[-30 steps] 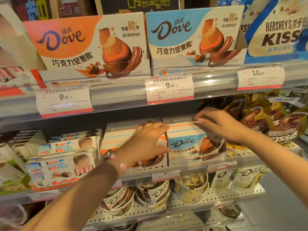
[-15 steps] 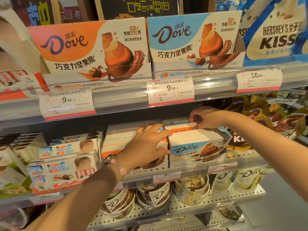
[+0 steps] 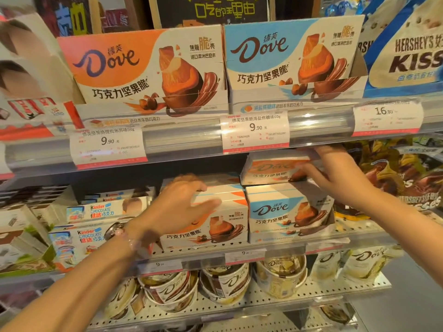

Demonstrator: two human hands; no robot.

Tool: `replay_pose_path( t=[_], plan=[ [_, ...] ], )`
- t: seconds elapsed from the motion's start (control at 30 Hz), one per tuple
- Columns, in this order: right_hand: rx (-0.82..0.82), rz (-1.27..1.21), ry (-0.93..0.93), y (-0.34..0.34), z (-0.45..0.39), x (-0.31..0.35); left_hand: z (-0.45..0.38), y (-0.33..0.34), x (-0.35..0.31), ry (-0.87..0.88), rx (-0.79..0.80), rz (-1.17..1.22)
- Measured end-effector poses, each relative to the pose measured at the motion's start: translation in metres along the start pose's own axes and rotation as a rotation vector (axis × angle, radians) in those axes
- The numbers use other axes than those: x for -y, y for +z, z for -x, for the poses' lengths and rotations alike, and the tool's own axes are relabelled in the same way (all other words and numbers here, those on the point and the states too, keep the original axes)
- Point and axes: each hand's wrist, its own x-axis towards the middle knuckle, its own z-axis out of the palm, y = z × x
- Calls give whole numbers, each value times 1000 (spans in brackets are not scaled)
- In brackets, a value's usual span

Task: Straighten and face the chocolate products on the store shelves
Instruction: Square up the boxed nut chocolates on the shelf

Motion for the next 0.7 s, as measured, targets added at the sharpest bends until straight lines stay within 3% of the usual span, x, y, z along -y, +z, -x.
replay_pose_path(
  t=[0.13,0.27,0.43,0.7],
  plan=[
    [-93,3,17,-1,4,9,-7,-7,7,-29,47,37],
    [-105,-8,17,-3,5,14,-13,-8,9,-17,112,-79],
    [-125,-40,-34,-6,5,19,-12,-9,1,-24,173,-38],
    [-163,-34,-57,-2,11,14,0,-1,4,76,129,-52]
  ],
)
